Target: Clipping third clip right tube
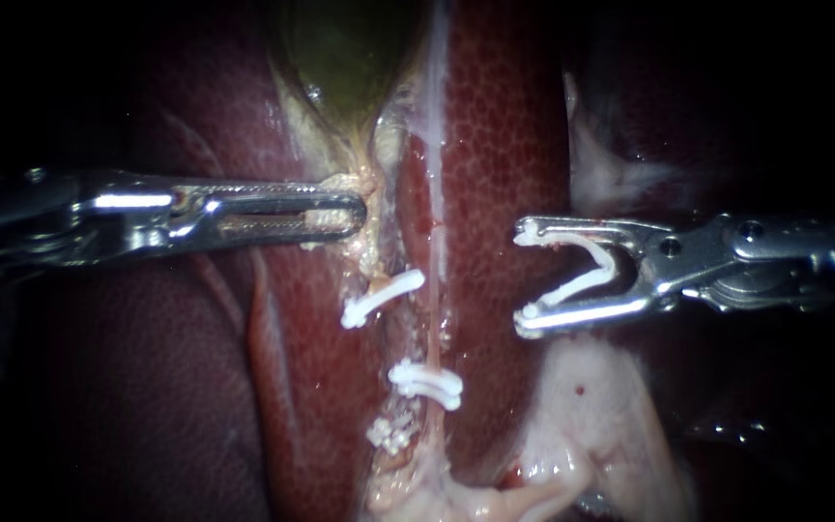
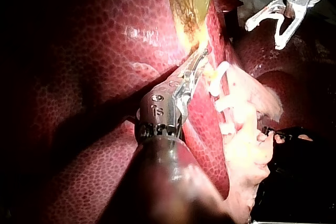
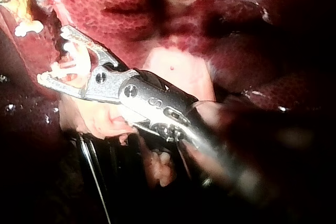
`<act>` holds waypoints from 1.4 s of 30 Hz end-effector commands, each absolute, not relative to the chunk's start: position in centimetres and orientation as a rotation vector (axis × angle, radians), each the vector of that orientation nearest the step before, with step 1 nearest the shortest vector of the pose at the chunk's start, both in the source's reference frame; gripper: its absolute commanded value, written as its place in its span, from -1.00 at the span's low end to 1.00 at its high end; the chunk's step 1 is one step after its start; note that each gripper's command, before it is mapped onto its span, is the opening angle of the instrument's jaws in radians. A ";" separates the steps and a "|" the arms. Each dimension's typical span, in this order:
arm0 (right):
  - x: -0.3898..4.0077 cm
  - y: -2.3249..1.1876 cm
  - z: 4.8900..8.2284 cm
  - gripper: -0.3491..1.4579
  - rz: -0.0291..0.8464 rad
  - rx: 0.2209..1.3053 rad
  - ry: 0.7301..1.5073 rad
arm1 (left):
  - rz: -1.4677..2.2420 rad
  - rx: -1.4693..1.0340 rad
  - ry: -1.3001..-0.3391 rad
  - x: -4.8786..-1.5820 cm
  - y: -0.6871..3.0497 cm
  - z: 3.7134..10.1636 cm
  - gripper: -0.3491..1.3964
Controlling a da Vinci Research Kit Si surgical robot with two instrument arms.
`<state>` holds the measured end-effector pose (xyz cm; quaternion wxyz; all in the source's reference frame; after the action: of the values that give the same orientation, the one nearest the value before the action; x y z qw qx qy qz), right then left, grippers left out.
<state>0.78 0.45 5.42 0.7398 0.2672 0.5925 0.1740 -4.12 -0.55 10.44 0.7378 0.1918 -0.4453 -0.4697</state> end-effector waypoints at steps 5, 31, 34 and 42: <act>0.79 0.45 5.43 0.05 0.382 0.586 1.299 | -1.030 0.423 -0.978 -4.09 -0.54 10.42 -1.00; 0.85 0.43 5.46 0.05 0.382 0.582 1.299 | -1.076 0.373 -1.002 -3.38 0.01 9.63 -1.00; 0.86 0.42 5.48 0.05 0.381 0.581 1.299 | -1.076 0.372 -1.002 -3.37 0.01 9.64 -1.00; 0.97 0.27 5.76 0.05 0.374 0.584 1.304 | -1.077 0.370 -1.001 -3.36 0.01 9.66 -1.00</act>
<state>0.99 0.26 5.82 0.7405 0.2667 0.5935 0.1684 -3.36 0.02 9.66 0.7260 0.1680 -0.4541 -0.4883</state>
